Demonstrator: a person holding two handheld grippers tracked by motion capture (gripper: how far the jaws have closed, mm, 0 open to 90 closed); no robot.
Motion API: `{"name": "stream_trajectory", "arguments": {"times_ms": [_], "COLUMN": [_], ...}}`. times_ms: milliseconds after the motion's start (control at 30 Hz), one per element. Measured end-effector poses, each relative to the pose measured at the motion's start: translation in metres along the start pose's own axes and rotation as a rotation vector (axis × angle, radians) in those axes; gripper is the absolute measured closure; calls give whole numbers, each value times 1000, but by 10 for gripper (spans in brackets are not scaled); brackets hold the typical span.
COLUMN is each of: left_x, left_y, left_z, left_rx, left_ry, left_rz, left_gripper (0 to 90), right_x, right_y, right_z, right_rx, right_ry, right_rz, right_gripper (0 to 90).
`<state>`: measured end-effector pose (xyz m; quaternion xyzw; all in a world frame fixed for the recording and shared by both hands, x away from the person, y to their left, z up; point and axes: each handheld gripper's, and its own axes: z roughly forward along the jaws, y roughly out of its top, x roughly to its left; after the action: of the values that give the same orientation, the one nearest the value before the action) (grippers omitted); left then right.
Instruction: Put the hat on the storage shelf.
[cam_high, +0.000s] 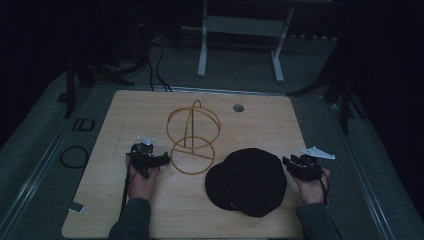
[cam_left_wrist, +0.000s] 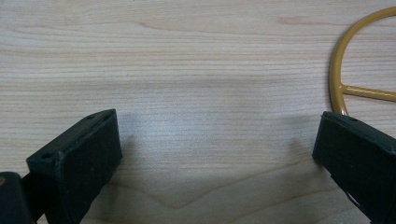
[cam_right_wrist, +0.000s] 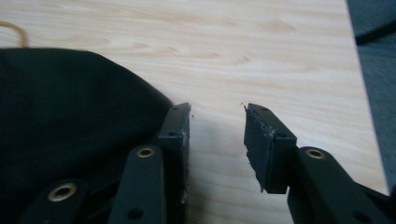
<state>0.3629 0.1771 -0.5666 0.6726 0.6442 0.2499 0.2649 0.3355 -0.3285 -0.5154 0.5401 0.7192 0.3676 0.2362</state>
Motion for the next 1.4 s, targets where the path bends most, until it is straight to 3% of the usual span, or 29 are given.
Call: {"name": "stream_trajectory", "arguments": {"times_ms": [200, 367, 533, 767, 1400], "left_x": [0, 0, 0, 0, 0], "left_y": [0, 0, 0, 0, 0], "left_z": [0, 0, 0, 0, 0], "left_rx": [0, 0, 1, 0, 0], "left_ry": [0, 0, 0, 0, 0], "left_rz": [0, 0, 1, 0, 1], "left_gripper": [7, 7, 7, 7, 7], "right_x": [18, 33, 44, 57, 86], "right_y": [14, 24, 31, 38, 55], "right_z": [-8, -12, -13, -13, -11], "right_rx": [-45, -47, -59, -38, 17], "right_ry": [61, 106, 154, 196, 320], "right_rz": [-71, -136, -161, -225, -324], "right_gripper": [549, 515, 491, 464, 432]}}
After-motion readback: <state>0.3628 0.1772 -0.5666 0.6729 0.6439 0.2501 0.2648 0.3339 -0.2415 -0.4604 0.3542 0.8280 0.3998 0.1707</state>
